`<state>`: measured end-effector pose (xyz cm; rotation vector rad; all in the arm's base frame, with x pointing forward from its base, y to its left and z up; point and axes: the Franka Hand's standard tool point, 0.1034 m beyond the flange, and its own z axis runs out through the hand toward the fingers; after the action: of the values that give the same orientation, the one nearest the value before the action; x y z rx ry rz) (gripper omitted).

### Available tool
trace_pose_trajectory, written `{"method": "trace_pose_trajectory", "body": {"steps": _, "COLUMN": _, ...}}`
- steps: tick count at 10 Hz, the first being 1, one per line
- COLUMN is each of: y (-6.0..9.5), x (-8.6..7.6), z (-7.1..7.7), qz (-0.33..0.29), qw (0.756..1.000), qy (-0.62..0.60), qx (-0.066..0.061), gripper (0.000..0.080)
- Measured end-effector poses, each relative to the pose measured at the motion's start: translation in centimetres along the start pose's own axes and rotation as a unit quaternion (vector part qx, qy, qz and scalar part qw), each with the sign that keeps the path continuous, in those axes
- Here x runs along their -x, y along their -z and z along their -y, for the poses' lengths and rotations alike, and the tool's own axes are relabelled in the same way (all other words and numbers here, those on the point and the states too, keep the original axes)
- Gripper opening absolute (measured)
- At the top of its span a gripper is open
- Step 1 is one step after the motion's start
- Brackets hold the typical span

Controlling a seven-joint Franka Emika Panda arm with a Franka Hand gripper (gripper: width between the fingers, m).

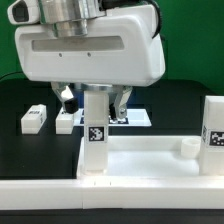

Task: Assemble desk

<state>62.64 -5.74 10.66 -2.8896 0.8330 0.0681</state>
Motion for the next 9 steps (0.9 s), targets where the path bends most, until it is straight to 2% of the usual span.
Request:
{"method": "trace_pose_trajectory", "body": {"steps": 1, "y": 0.25, "x": -0.33, "z": -0.10, "qz": -0.004, "qw": 0.992, "qy": 0.124, "qx": 0.019, "gripper": 0.0649}}
{"method": "trace_pose_trajectory", "body": {"steps": 2, "y": 0.33, "x": -0.49, "z": 0.12, "qz": 0.002, "qw": 0.978, "qy": 0.205, "qx": 0.027, "gripper": 0.0649}}
{"method": "trace_pose_trajectory", "body": {"steps": 3, "y": 0.27, "x": -0.51, "z": 0.05, "qz": 0.001, "qw": 0.980, "qy": 0.196, "qx": 0.027, "gripper": 0.0649}}
{"method": "trace_pose_trajectory", "body": {"steps": 4, "y": 0.25, "x": -0.51, "z": 0.03, "qz": 0.001, "qw": 0.982, "qy": 0.189, "qx": 0.027, "gripper": 0.0537}}
{"method": "trace_pose_trajectory", "body": {"steps": 5, "y": 0.24, "x": -0.51, "z": 0.02, "qz": 0.001, "qw": 0.982, "qy": 0.189, "qx": 0.027, "gripper": 0.0537}}
{"method": "trace_pose_trajectory", "body": {"steps": 6, "y": 0.24, "x": -0.50, "z": 0.04, "qz": 0.000, "qw": 0.983, "qy": 0.181, "qx": 0.027, "gripper": 0.0383}}
{"method": "trace_pose_trajectory", "body": {"steps": 7, "y": 0.23, "x": -0.48, "z": 0.09, "qz": -0.001, "qw": 0.990, "qy": 0.139, "qx": 0.026, "gripper": 0.0383}}
{"method": "trace_pose_trajectory", "body": {"steps": 8, "y": 0.22, "x": -0.47, "z": 0.09, "qz": -0.001, "qw": 0.994, "qy": 0.108, "qx": 0.026, "gripper": 0.0288}}
{"method": "trace_pose_trajectory", "body": {"steps": 9, "y": 0.22, "x": -0.47, "z": 0.10, "qz": -0.002, "qw": 0.995, "qy": 0.092, "qx": 0.026, "gripper": 0.0288}}
